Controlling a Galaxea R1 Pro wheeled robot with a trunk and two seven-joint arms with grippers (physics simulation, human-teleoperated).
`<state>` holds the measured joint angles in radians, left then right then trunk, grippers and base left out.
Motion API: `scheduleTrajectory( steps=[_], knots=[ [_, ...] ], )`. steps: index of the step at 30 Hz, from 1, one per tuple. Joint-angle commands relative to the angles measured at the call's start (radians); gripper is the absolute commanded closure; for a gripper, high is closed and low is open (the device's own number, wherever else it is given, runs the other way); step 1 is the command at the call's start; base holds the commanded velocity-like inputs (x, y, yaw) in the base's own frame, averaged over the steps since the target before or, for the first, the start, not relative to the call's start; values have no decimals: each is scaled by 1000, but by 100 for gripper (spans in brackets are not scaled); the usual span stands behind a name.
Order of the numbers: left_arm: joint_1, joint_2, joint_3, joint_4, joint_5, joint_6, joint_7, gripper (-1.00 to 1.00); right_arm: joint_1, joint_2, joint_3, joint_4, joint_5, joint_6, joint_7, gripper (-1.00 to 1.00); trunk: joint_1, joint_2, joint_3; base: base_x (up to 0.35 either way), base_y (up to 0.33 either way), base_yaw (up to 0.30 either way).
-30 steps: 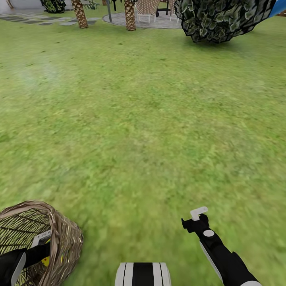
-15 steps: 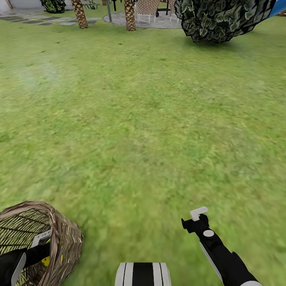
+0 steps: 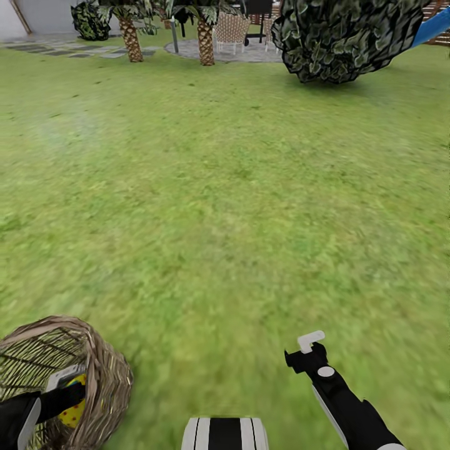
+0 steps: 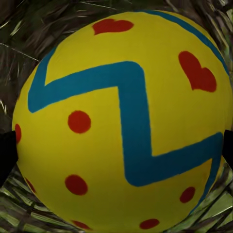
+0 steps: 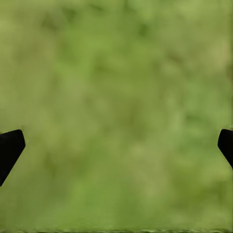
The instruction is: Take the three Easter eggs out of the wicker basket on the lawn in the garden, then place them on the lawn next to a single tree (choose any tree) so that all three eggs are next to the same tree and none are left in the basket.
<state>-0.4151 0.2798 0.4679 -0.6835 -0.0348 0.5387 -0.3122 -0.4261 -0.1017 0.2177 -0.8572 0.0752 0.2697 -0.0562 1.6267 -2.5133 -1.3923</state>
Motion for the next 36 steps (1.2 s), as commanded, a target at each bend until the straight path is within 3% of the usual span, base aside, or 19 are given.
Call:
scheduleTrajectory(
  steps=[1, 10, 15, 18, 22, 36],
  knots=[
    [-1, -1, 4, 0, -3, 6, 3, 100, 0, -2, 5, -2, 8, 8, -5, -100, -1, 0, 3, -310, 111, 0],
    [-1, -2, 4, 0, -2, 4, 10, 100, 0, -3, 10, -2, 8, 8, -5, -100, -5, 2, 38, -296, 116, 0],
    [-1, -2, 4, -2, -2, -2, 10, 100, 0, -3, 11, -1, 8, 8, -4, -100, -7, 3, 57, -22, 9, 0],
    [-1, -4, 4, -1, -2, -3, 7, 100, 0, -7, 10, 11, 8, 6, -3, -100, -7, 3, 57, 0, 0, 0],
    [-1, -27, 3, -3, -3, -5, 10, 100, 0, -9, 9, 20, 0, 1, -4, -100, -7, 3, 57, 0, 0, 0],
    [-1, -28, 0, -5, -5, -5, 10, 100, 0, -3, 11, 40, -3, 0, -1, -100, -14, 7, 112, 0, 0, 0]
  ],
)
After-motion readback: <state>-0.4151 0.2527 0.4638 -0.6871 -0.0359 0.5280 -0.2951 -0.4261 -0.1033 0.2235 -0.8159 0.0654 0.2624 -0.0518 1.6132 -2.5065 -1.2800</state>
